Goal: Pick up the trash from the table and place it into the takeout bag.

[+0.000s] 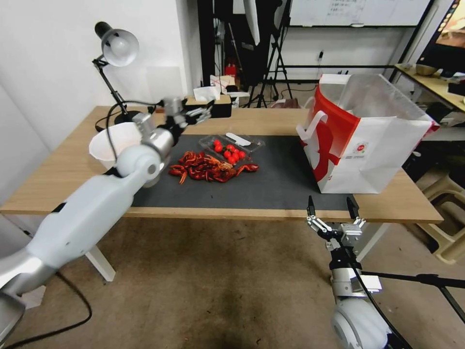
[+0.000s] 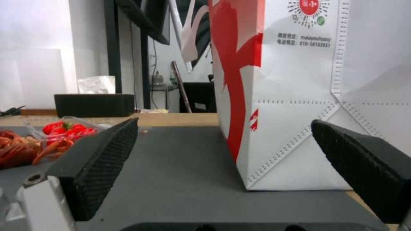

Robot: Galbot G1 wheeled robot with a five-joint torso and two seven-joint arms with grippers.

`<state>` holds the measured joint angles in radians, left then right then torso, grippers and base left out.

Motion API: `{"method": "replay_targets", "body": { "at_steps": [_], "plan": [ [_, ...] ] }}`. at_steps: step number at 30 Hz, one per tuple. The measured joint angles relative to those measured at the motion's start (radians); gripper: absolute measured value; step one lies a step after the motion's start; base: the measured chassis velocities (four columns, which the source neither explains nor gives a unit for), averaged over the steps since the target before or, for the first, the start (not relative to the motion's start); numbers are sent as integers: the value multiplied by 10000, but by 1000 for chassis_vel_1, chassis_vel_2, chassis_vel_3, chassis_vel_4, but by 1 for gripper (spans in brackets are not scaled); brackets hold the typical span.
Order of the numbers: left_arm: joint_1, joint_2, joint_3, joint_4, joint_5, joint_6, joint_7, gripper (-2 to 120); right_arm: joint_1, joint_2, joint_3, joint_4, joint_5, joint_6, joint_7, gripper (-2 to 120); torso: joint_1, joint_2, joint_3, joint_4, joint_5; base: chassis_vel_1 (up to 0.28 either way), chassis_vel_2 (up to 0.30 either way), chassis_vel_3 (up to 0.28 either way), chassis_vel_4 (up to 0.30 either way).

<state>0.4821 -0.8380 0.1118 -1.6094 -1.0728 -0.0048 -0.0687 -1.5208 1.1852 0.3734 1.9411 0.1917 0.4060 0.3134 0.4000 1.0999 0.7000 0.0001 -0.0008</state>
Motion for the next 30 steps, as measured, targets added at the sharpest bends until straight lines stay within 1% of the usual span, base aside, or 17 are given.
{"method": "replay_targets", "body": {
  "at_steps": [2, 3, 5, 6, 7, 10, 11, 13, 14, 15, 18, 19, 21, 26, 28, 29, 30],
  "plan": [
    [575, 166, -456, -187, 167, -95, 52, 100, 17, 0, -28, 0, -9, -13, -3, 100, 0, 1, -1, -2, 12, 0, 0, 0, 0],
    [575, 166, -456, -187, 167, -95, 52, 100, 17, 0, -28, 0, -9, -13, -3, 100, 0, 1, -1, -2, 12, 0, 0, 0, 0],
    [1168, 277, -905, -413, 371, -123, 79, 100, 22, -6, -36, -1, -20, -18, -6, 100, 0, 0, 0, -1, 2, 0, 0, 0, 0],
    [1424, 319, -1127, -552, 467, -150, 79, 100, 25, -6, -46, -5, -29, -19, -8, 100, -1, 0, -1, -1, 7, 0, 0, 0, 0],
    [1424, 319, -1127, -552, 467, -150, 79, 100, 25, -6, -46, -5, -29, -19, -8, 100, -1, 0, -1, -1, 7, 0, 0, 0, 0],
    [2303, 436, -1866, -990, 848, -235, 74, 100, 18, -1, -75, -9, -70, -20, -11, 100, 0, 0, 0, -1, 4, 0, 0, 0, 0],
    [2303, 436, -1866, -990, 848, -235, 74, 100, 18, -1, -75, -9, -70, -20, -11, 100, 0, 0, 0, -1, 4, 0, 0, 0, 0],
    [2934, 495, -2333, -1351, 1171, -379, 40, 100, 0, 9, -80, -9, -110, -21, -12, 100, -1, 0, -1, 0, 10, 0, 0, 0, 0],
    [3220, 501, -2504, -1520, 1372, -434, 1, 100, -15, 12, -80, -9, -126, -22, -12, 100, 0, 0, 0, 0, 5, 0, 0, 0, 0],
    [3220, 501, -2504, -1520, 1372, -434, 1, 100, -15, 12, -80, -9, -126, -22, -12, 100, 0, 0, 0, 0, 5, 0, 0, 0, 0],
    [4097, 427, -3187, -1990, 2015, -639, -67, 100, -54, 21, -82, 4, -186, -27, -13, 100, 0, 0, -1, -4, 8, 0, 0, 0, 0],
    [4097, 427, -3187, -1990, 2015, -639, -67, 100, -54, 21, -82, 4, -186, -27, -13, 100, 0, 0, -1, -4, 8, 0, 0, 0, 0],
    [4880, 302, -3771, -2356, 2462, -755, -61, 100, -69, 29, -91, 26, -232, -42, -13, 100, -1, 1, 0, 0, 8, 0, 0, 0, 0],
    [5637, 183, -4214, -2658, 2977, -922, -38, 100, -110, 35, -93, 43, -278, -48, -12, 100, -1, 1, -1, 2, 8, 0, 0, 0, 0],
    [5992, 88, -4345, -2762, 3440, -1053, -26, 100, -197, 69, -52, 75, -347, -50, -2, 100, -1, 1, 0, 2, 7, 0, 0, 0, 0],
    [6194, 28, -4396, -2840, 3666, -1112, -24, 100, -253, 107, -21, 88, -389, -49, 13, 100, 0, 1, 0, -7, 7, 0, 0, 0, 0],
    [6591, -93, -4519, -2980, 4046, -1232, -25, 100, -292, 143, -4, 99, -424, -49, 23, 100, -1, 0, 0, -6, 8, 0, 0, 0, 0]
  ]
}}
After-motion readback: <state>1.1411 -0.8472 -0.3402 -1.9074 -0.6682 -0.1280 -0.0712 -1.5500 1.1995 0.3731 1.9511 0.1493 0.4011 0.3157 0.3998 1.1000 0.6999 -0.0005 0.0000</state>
